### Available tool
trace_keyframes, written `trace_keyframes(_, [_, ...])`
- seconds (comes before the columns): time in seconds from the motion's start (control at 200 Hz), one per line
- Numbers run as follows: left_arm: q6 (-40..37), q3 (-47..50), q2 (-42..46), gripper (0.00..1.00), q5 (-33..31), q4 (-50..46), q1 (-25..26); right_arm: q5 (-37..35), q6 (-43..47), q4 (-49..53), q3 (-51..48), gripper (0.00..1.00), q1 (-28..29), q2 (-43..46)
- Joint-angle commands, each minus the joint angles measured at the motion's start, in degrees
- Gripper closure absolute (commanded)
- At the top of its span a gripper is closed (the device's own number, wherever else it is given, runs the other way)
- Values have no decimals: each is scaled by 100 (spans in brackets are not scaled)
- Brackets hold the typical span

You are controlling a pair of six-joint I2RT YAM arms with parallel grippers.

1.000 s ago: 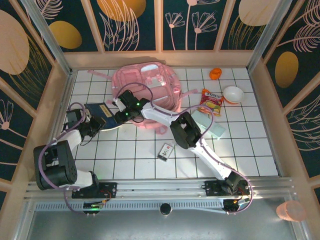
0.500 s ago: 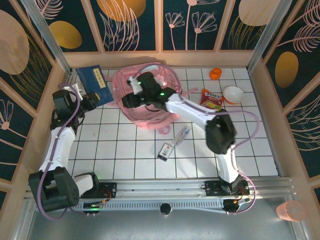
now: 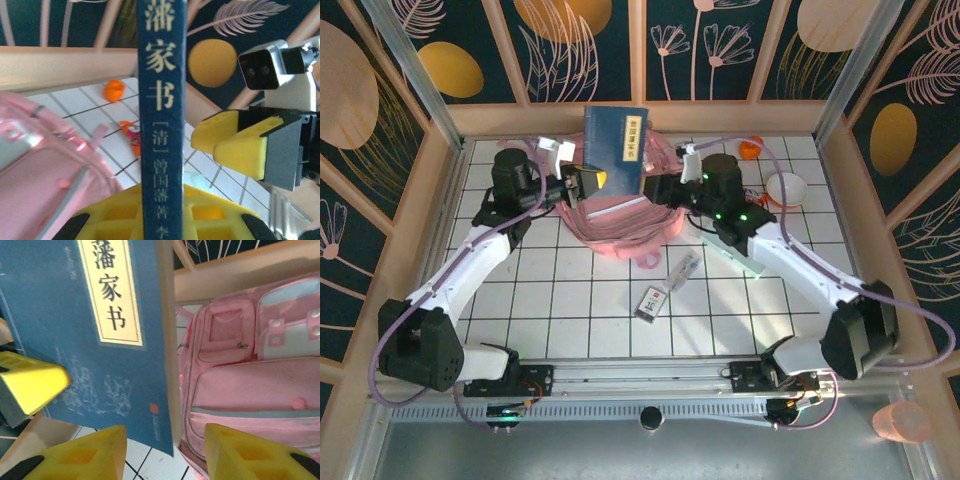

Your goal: Pack the student bag

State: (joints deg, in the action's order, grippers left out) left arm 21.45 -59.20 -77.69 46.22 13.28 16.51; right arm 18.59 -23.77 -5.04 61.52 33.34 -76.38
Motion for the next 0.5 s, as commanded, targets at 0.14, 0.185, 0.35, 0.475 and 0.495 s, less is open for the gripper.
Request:
trace_keyframes(0.14, [79,-239,-228,100,779,1403,307,773,-635,-1636,-961,51,-531,981])
trace_keyframes(0.185, [142,-252,-274,100,871,1541,363,929,-710,-1810,-1072,50,-611,1051])
trace_keyframes(0.35, [410,-185,-358,100,1080,2077,467,1427,-816,-2211,-1297,44,-791,1256])
trace_keyframes(0.475, [612,-197,-411,100,1216,2329,521,1766,-885,-2440,-1353,38,-812,1263])
trace_keyframes(0.495, [630,-197,-416,100,1214,2355,540,1825,-911,-2480,-1353,38,-806,1243])
